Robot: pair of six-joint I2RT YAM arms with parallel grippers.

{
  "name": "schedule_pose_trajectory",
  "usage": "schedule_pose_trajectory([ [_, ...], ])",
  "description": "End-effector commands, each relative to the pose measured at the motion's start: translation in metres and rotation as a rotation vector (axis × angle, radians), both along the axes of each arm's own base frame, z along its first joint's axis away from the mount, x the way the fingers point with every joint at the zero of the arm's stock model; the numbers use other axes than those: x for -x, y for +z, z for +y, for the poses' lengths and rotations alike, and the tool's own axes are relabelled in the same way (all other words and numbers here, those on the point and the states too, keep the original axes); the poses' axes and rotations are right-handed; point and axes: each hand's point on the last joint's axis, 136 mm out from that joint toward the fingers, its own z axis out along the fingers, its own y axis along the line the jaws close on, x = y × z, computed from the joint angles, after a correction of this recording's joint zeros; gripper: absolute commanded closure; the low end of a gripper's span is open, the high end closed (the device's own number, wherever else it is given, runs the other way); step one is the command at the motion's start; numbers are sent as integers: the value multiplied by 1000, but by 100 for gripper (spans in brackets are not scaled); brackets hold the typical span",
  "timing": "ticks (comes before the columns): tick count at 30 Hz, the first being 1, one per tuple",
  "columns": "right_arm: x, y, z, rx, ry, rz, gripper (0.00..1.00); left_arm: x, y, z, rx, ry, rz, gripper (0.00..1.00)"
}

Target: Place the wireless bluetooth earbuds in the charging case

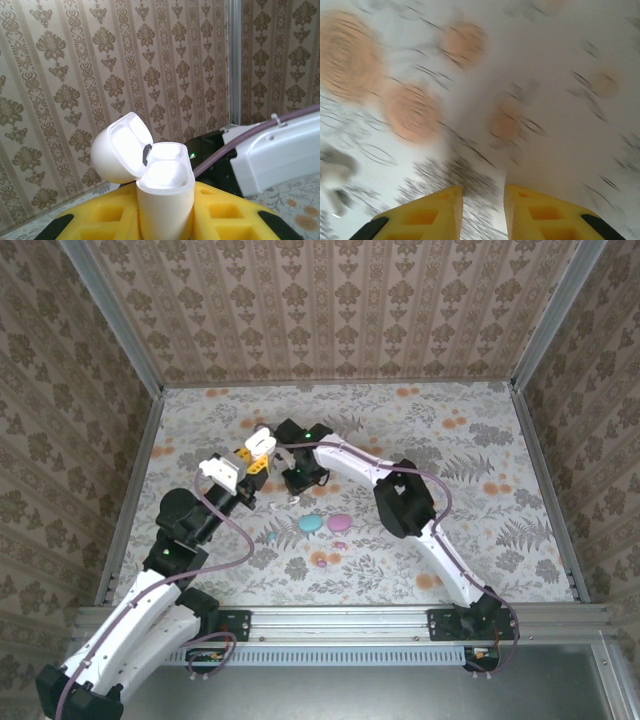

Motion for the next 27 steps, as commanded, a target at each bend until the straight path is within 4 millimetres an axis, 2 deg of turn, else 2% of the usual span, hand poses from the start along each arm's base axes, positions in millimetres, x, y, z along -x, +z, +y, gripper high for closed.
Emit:
schedule_pose_trajectory([
  [1,-18,23,-41,14,-150,-44,69,4,30,-1,56,-25,-62,74],
  [4,-16,18,-67,-15,-231,-25,69,2,28,-6,56,-42,-54,74],
  [7,-12,22,-74,-92,-308,19,65,-1,27,-9,62,-48,-50,74],
  [9,-10,31,-68,-124,-350,46,60,-3,26,-10,59,-45,-44,74],
  [13,1,45,-36,-206,-438,96,51,-4,25,-5,62,-13,-45,74],
  [16,10,41,-20,-203,-533,137,50,-2,25,0,59,9,-53,74],
  [20,15,32,-4,-196,-565,168,49,3,29,8,50,33,-75,74],
  [27,24,20,4,-94,-514,183,49,8,28,13,41,46,-87,74],
])
